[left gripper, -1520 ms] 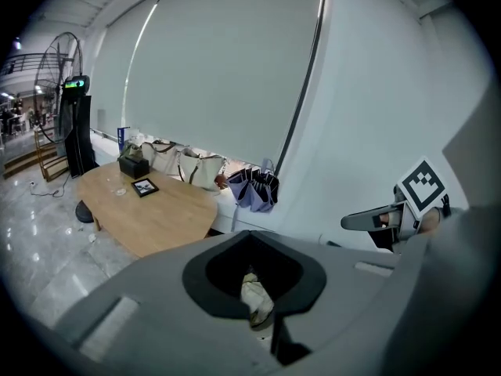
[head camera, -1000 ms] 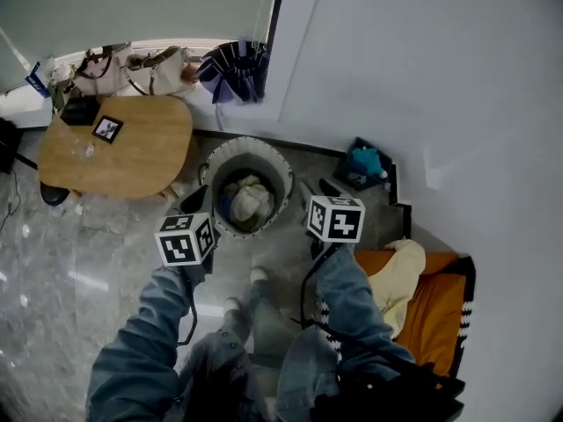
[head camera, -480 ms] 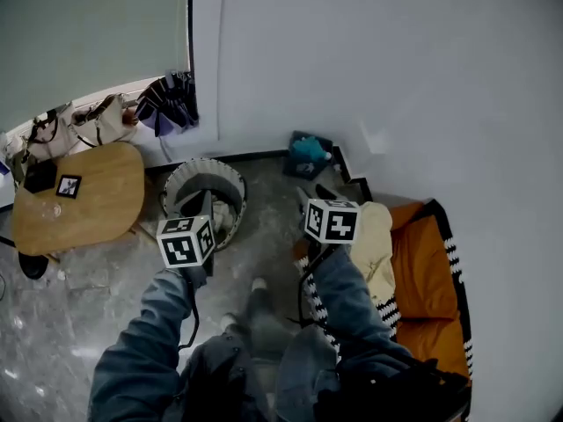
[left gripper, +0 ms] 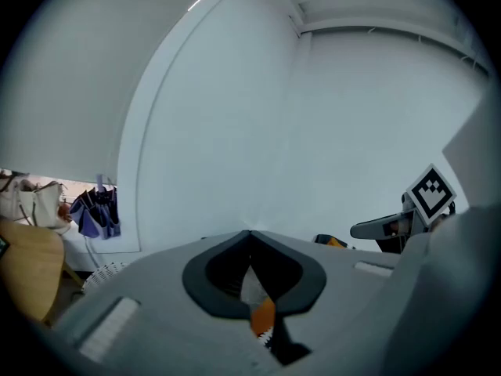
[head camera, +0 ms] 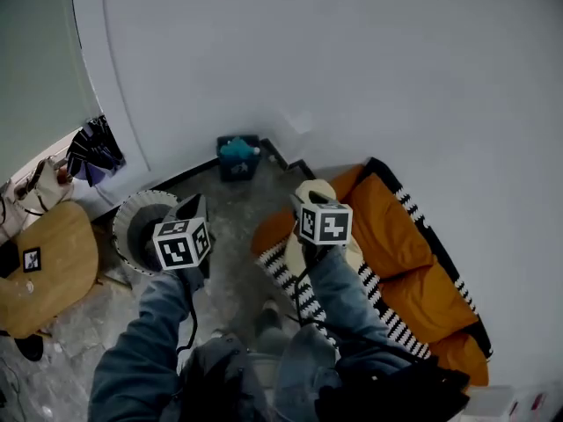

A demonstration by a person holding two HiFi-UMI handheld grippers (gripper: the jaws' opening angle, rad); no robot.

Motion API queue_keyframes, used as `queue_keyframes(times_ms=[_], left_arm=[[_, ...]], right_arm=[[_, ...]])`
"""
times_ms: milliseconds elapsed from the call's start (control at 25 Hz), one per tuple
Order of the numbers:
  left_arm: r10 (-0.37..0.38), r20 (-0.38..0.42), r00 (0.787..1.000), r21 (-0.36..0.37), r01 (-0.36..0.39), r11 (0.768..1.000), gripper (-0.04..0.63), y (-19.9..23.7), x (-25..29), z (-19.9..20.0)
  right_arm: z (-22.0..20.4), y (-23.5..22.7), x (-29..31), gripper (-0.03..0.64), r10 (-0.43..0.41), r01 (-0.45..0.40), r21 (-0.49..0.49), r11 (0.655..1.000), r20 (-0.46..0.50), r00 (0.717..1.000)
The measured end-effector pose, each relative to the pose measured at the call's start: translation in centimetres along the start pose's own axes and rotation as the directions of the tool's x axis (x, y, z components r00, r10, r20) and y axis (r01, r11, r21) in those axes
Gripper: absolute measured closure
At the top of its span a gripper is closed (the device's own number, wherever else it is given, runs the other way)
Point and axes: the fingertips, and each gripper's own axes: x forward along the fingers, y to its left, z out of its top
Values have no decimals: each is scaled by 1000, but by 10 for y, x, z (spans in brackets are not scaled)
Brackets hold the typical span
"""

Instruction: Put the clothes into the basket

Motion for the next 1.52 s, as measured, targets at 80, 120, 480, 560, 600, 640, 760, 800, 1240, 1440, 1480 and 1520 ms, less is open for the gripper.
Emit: queue_keyframes(times_ms=[80, 120, 480, 560, 600, 640, 760, 800, 1240, 1440, 1480, 1520], left_arm=[[-41, -5, 999, 12, 41, 999, 594, -26, 18, 4], [-61, -10, 998, 19, 61, 998, 594, -39, 27, 5], [-210, -144, 967, 67, 221, 973, 594, -159, 97, -40], [-222, -180, 958, 75, 238, 968, 594, -179, 110, -54], [-227, -199, 953, 78, 246, 966, 594, -188, 116, -63], [-231, -219, 948, 80, 253, 964, 594, -196, 123, -71], [-234, -281, 931, 90, 268, 959, 594, -217, 141, -101], [-232, -301, 925, 94, 270, 958, 594, -222, 147, -110], [-162, -443, 882, 129, 242, 962, 594, -223, 202, -190], [-125, -468, 875, 136, 211, 968, 594, -207, 229, -211], [-119, -471, 874, 136, 205, 969, 594, -205, 234, -214], [-111, -473, 874, 137, 198, 971, 594, -202, 238, -217]], right_arm=[[-1, -32, -14, 408, -42, 41, 23, 999, 7, 999], [-3, -48, -20, 408, -64, 63, 37, 997, 11, 998], [-60, -178, -59, 408, -197, 202, 193, 960, -46, 979], [-79, -197, -60, 408, -199, 209, 218, 953, -68, 978], [-90, -207, -60, 408, -201, 214, 234, 948, -81, 976], [-102, -216, -59, 408, -204, 222, 253, 942, -96, 974], [-137, -245, -52, 408, -206, 241, 302, 922, -143, 968], [-147, -253, -49, 408, -203, 244, 317, 916, -156, 967], [-223, -296, 18, 408, -117, 191, 347, 918, -222, 968], [-235, -313, 61, 408, -84, 143, 299, 944, -203, 976], [-236, -317, 70, 408, -69, 126, 287, 950, -200, 977], [-237, -320, 80, 408, -54, 109, 279, 954, -197, 979]])
